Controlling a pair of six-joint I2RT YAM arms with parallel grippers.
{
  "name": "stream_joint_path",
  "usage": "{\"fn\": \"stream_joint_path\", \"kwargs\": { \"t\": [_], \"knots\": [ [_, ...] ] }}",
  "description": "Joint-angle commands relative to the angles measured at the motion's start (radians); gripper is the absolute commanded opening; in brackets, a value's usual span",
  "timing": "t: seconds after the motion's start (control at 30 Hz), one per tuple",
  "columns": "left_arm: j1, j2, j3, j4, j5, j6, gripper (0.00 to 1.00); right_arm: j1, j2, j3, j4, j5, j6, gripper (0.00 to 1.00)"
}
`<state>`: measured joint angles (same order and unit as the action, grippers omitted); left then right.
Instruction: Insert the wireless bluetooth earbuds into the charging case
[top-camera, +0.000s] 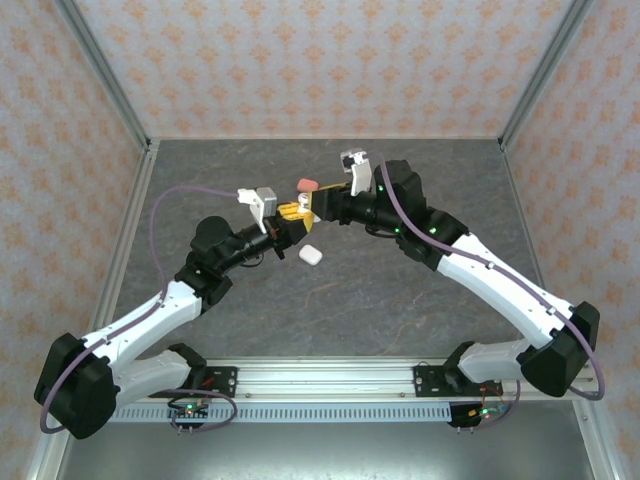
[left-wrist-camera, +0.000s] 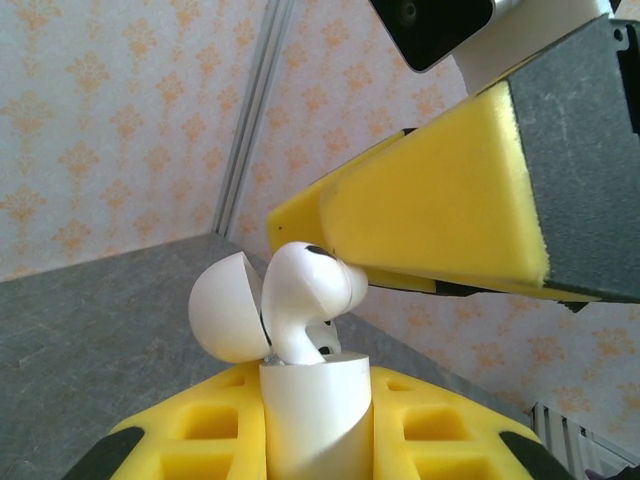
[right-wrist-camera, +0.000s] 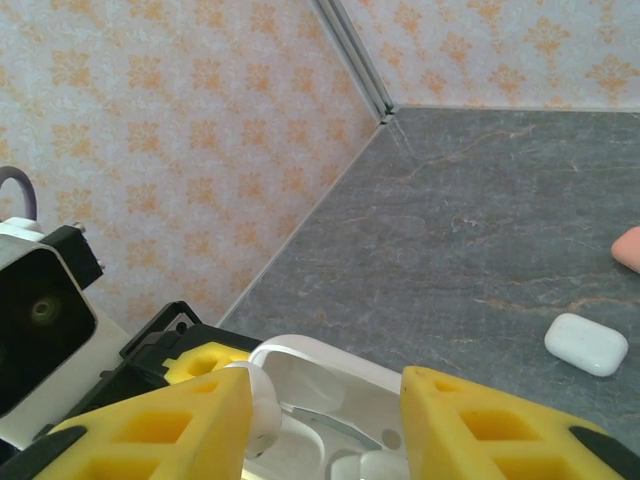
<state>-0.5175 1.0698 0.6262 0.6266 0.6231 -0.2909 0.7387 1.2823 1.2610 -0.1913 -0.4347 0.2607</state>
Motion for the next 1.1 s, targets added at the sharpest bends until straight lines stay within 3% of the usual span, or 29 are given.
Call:
{"fn": "stream_joint_path", "kwargs": {
  "t": [0.0, 0.47, 0.67, 0.9, 1.07],
  "knots": [
    [-0.013, -0.003, 0.021, 0.068, 0.025, -0.004, 0.0, -0.009, -0.03, 0.025, -0.033, 0.027, -0.023, 0.44],
    [-0.017, 0.002, 0.029, 0.055, 0.024, 0.006, 0.0, -0.022, -0.046, 0.021, -0.042, 0.018, -0.029, 0.45],
    [-0.017, -0.006, 0.029, 0.056, 0.026, 0.006, 0.0, -0.078, -0.091, -0.01, -0.008, -0.056, -0.013, 0.6],
    [-0.019, -0.013, 0.025, 0.058, 0.027, 0.006, 0.0, -0.131, -0.078, -0.092, 0.072, -0.245, 0.051, 0.85],
    [-0.022, -0.01, 0.028, 0.056, 0.029, 0.006, 0.0, -0.131, -0.01, -0.106, 0.173, -0.392, 0.124, 0.87]
  ]
}}
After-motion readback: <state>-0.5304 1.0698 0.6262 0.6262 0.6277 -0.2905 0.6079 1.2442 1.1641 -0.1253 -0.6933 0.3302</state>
